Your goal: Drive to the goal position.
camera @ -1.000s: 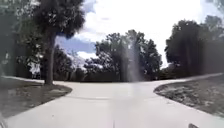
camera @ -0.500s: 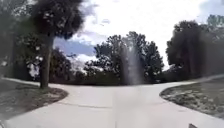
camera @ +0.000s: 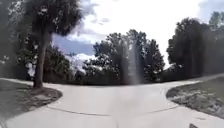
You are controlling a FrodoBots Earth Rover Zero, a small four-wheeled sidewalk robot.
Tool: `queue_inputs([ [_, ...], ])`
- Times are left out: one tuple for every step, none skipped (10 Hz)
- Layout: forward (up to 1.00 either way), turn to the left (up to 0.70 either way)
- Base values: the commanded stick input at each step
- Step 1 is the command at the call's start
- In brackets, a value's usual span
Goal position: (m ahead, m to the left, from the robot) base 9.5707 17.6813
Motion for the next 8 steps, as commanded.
queue_inputs([
  [0.69,0.14],
  [0.69,0.14],
  [0.69,0.14],
  [0.69,0.14],
  [0.69,0.14],
  [0.69,0.14],
  [0.69,0.14],
  [0.69,0.14],
])
